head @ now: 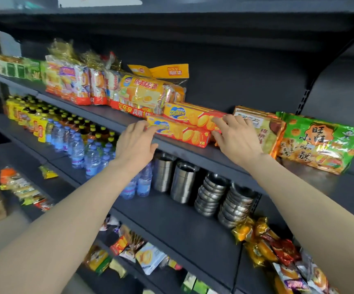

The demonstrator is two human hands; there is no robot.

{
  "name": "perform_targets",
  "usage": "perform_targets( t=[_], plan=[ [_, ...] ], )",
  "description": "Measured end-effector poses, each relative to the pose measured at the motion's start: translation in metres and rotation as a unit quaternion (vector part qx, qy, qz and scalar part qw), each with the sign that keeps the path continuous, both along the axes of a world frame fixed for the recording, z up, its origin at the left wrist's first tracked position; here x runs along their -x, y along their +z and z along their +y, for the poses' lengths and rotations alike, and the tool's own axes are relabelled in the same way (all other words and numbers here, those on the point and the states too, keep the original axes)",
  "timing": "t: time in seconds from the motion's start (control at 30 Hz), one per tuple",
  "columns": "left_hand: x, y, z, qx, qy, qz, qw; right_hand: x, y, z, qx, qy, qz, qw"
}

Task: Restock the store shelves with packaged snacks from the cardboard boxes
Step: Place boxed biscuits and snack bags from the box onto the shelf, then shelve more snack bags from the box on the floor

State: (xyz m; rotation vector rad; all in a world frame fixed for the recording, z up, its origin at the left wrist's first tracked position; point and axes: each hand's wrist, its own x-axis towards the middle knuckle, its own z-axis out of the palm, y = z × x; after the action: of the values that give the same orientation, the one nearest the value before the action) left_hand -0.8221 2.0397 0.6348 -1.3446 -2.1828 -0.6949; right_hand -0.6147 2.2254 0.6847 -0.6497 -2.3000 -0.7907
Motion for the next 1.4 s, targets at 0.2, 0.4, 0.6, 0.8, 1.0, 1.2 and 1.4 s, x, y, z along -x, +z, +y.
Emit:
perform_targets(
  t=[0.2, 0.4, 0.6, 0.8, 1.0, 1.2, 1.4],
  plan=[
    [0.025, -0.064, -0.116, 0.030, 0.050, -0.048, 0.997, 0.047, -0.065, -0.087, 0.026, 0.067, 0.014, 0.997],
    [0.058, -0.153, -0.252, 0.082, 0.114, -0.120, 0.983, 0.098, -0.162, -0.189, 0.105, 0.144, -0.045, 0.983],
    [0.074, -0.247, -0.366, 0.112, 0.196, -0.223, 0.948, 0.136, -0.287, -0.275, 0.171, 0.212, -0.097, 0.957],
    [0.072, -0.353, -0.441, 0.146, 0.262, -0.323, 0.897, 0.157, -0.406, -0.334, 0.239, 0.245, -0.195, 0.919],
    [0.052, -0.446, -0.477, 0.199, 0.306, -0.379, 0.851, 0.168, -0.504, -0.366, 0.340, 0.242, -0.253, 0.873],
    [0.023, -0.543, -0.482, 0.235, 0.310, -0.438, 0.810, 0.161, -0.612, -0.370, 0.405, 0.222, -0.280, 0.842],
    [-0.008, -0.642, -0.483, 0.277, 0.316, -0.505, 0.754, 0.155, -0.708, -0.372, 0.431, 0.196, -0.365, 0.802]
  ],
)
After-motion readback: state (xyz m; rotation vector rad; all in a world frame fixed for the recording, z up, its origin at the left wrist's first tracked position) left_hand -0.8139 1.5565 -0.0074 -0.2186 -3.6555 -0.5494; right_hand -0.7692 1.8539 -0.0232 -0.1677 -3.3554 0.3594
